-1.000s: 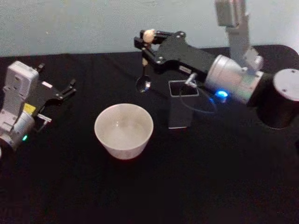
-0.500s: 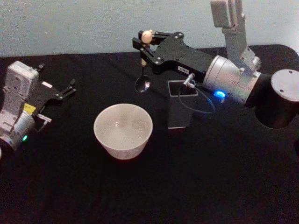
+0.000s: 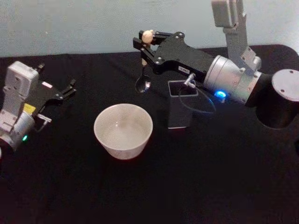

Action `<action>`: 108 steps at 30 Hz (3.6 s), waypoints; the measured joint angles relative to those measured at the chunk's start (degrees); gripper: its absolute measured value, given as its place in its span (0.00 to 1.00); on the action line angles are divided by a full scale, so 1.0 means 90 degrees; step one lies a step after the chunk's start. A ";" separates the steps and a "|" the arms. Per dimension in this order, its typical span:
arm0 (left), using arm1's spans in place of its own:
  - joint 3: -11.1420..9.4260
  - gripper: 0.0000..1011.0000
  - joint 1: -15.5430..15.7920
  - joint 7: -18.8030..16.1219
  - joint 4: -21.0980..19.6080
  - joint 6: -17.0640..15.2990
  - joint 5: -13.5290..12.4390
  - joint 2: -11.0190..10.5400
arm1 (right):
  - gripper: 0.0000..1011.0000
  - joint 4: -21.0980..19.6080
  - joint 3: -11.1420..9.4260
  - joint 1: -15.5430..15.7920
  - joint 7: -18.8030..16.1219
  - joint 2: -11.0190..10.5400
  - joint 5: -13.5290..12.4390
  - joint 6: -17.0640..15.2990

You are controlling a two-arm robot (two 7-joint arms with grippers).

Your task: Pick up the stirring spoon with one hand, stir inside the cup, then place it back in its original position.

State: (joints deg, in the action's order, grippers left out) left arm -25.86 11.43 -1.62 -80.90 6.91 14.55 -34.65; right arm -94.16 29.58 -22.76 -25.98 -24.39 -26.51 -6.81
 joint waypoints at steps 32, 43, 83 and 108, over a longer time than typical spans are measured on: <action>0.0000 0.99 0.0000 0.0000 0.0000 0.0000 0.0000 0.0000 | 0.17 0.0263 0.0222 0.0243 -0.0231 0.0190 0.0005 0.0165; 0.0000 0.99 0.0000 0.0000 0.0000 0.0000 0.0000 0.0000 | 0.17 0.0625 0.0397 0.0274 -0.0342 0.0409 0.0156 0.0517; 0.0000 0.99 0.0000 0.0000 0.0000 0.0000 0.0000 0.0000 | 0.17 0.1412 0.0439 0.0330 -0.0473 0.0738 0.0538 0.0764; 0.0000 0.99 0.0000 0.0000 0.0000 0.0000 0.0000 0.0000 | 0.17 0.0805 0.0290 0.0701 -0.0534 0.0370 0.0398 0.0593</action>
State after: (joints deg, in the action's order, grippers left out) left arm -25.86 11.43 -1.62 -80.90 6.91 14.55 -34.65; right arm -86.92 32.19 -16.45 -30.78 -21.06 -22.93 -1.47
